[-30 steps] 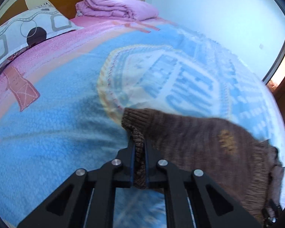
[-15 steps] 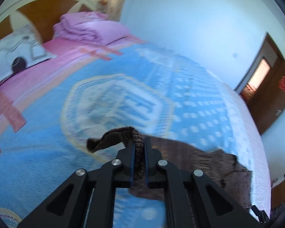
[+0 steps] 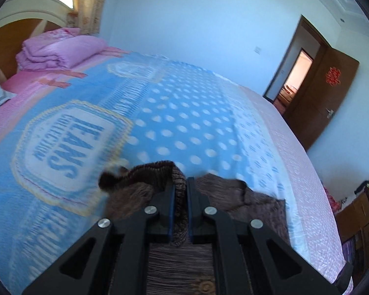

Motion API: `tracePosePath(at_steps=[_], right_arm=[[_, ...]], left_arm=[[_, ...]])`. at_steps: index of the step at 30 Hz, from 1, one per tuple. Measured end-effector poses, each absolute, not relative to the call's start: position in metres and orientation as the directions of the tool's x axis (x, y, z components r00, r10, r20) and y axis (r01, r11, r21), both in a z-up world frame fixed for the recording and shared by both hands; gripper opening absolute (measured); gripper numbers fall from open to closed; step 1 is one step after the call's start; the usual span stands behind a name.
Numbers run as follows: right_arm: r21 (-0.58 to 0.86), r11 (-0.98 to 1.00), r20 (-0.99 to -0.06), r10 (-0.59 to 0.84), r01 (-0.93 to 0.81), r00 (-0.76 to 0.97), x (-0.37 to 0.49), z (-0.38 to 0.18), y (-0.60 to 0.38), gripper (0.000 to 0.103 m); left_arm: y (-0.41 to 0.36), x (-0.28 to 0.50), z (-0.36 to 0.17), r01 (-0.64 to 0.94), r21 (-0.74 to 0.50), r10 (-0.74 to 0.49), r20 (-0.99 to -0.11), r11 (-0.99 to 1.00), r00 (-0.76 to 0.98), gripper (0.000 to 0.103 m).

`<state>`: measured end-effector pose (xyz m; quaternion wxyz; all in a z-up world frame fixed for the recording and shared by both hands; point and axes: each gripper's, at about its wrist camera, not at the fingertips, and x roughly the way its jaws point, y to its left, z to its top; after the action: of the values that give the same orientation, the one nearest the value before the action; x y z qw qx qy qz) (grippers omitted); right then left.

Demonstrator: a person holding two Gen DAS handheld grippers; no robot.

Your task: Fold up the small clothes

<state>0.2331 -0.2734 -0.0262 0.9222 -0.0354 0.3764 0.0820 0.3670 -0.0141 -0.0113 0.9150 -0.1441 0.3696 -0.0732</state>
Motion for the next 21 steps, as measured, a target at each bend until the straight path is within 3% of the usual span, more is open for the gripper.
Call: tracePosePath(at_steps=[6,11,13,17,18,21], right_arm=[[0.034,0.989,-0.712,0.125,-0.144,0.691,0.233,-0.041,-0.287,0.058],[0.004,0.99,-0.711,0.104,-0.144,0.695,0.232,-0.051,-0.289,0.058],[0.004,0.99,-0.706,0.104,-0.143,0.701,0.231,-0.052,-0.29,0.058],[0.029,0.991,-0.702,0.111,-0.127,0.704,0.232,-0.054,-0.295,0.058],[0.035,0.992,-0.701,0.113,-0.125,0.704,0.232,-0.054,-0.294,0.058],[0.033,0.989,-0.7,0.124,-0.141,0.703,0.237,-0.046,-0.281,0.058]], left_arm=[[-0.107,0.36,-0.065,0.107,-0.189,-0.211,-0.716,0.976,0.666,0.011],[-0.159,0.344,-0.116,0.203,-0.041,-0.151,-0.809,0.978,0.568,0.035],[-0.157,0.326,-0.112,0.24,0.011,-0.141,-0.781,0.971,0.608,0.036],[-0.118,0.299,-0.09,0.203,0.113,-0.078,-0.662,0.973,0.745,0.078],[-0.105,0.298,-0.088,0.162,0.16,-0.026,-0.628,0.974,0.778,0.083],[-0.056,0.315,-0.095,-0.014,0.336,0.213,-0.563,0.942,0.799,0.083]])
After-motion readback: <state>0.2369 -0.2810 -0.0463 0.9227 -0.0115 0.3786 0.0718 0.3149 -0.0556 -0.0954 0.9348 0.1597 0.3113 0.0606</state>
